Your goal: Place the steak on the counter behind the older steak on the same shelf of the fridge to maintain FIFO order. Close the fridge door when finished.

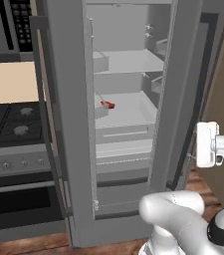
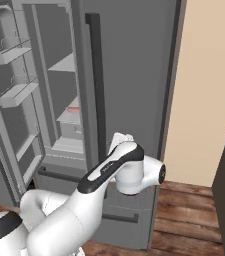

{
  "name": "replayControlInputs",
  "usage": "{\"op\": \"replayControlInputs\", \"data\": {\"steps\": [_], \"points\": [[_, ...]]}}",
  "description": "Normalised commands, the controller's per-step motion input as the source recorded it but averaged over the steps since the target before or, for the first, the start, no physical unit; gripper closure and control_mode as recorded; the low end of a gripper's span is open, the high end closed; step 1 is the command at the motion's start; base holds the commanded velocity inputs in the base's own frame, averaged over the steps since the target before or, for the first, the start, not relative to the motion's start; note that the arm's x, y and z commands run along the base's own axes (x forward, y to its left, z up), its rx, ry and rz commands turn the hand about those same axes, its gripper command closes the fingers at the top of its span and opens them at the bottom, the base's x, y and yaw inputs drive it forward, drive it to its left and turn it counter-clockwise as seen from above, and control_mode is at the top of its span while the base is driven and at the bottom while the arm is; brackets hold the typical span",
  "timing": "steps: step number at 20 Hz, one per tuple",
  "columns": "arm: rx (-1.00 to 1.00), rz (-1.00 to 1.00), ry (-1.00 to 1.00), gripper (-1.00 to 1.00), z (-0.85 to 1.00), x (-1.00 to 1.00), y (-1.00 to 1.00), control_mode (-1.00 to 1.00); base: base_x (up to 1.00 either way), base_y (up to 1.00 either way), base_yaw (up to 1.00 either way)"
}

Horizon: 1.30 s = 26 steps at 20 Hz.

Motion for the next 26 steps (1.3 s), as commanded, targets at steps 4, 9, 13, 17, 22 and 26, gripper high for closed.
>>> {"op": "replayControlInputs", "data": {"steps": [4,9,13,17,22,26], "points": [[-0.01,-0.23,0.00,-1.00,0.11,0.30,0.12,-1.00,0.00,0.00,0.00],[0.00,-0.19,0.00,-1.00,0.14,0.30,0.00,-1.00,0.00,0.00,0.00],[0.00,-0.14,0.01,-1.00,0.16,0.32,0.00,-1.00,0.00,0.00,0.00],[0.00,-0.12,0.05,-1.00,0.15,0.49,0.00,-1.00,0.00,0.00,0.00],[0.00,-0.11,0.06,-1.00,0.18,0.43,0.00,-1.00,0.00,0.00,0.00],[0.00,-0.11,0.05,-1.00,0.18,0.40,0.00,-1.00,0.00,0.00,0.00]]}}
